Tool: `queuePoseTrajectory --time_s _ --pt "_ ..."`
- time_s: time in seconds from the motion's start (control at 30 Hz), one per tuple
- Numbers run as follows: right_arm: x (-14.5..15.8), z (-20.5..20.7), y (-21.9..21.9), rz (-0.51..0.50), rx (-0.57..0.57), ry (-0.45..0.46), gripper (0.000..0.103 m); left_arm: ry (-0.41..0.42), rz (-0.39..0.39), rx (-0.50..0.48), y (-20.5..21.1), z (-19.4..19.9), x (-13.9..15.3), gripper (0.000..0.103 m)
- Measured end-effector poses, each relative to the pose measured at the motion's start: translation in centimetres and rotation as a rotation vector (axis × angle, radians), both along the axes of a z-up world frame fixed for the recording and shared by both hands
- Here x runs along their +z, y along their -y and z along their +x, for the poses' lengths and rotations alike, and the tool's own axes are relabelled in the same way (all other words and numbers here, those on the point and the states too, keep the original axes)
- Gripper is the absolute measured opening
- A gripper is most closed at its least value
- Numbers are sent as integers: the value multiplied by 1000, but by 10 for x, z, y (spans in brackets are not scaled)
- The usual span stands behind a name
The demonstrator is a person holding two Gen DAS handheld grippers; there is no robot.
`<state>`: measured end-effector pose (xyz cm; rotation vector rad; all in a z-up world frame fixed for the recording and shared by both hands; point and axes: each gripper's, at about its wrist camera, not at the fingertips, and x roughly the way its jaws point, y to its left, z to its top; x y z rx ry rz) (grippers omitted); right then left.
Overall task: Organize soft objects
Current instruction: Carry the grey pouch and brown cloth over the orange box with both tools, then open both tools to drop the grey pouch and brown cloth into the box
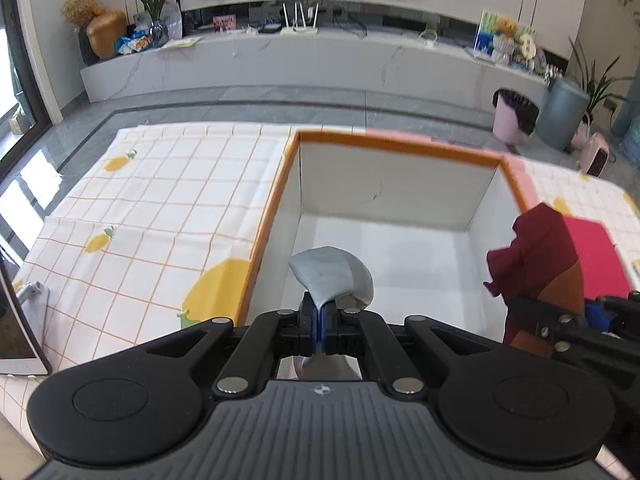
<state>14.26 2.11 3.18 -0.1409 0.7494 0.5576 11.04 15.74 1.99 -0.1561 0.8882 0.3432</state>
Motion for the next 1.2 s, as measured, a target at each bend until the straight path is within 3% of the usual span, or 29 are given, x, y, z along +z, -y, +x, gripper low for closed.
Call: queuePoseTrajectory --time_s 0.23,0.4,0.53,0.6,0.67,0.73,0.77,1.0,1.1,1.2 --pt "-46 15 -11 -94 12 -70 16 -49 31 -36 7 15 -22 2" --pt "-55 14 -9 -91 37 -75 16 -112 40 -90 13 23 -39 2" --pt "-60 7 -13 -143 54 -36 16 -104 -7 -91 9 20 -37 3" --pt "-62 5 -15 -159 65 -25 16 -124 -8 -77 8 21 -39 8" --pt "-62 3 -16 -160 72 -25 16 -122 -12 -73 6 21 -39 21" --pt "-62 4 -19 -163 70 -22 16 -101 -29 -110 8 18 -36 42" --pt "-62 4 -19 -166 70 -19 16 -89 -29 -119 9 17 -34 46" --pt "-62 4 -23 -186 72 -6 16 -1 -21 -144 14 1 -19 56" --pt "-62 3 -25 -194 70 -6 16 25 -49 -147 9 -8 -12 68" --pt "-62 2 -27 -195 61 -11 17 50 -38 -140 7 -17 -6 69"
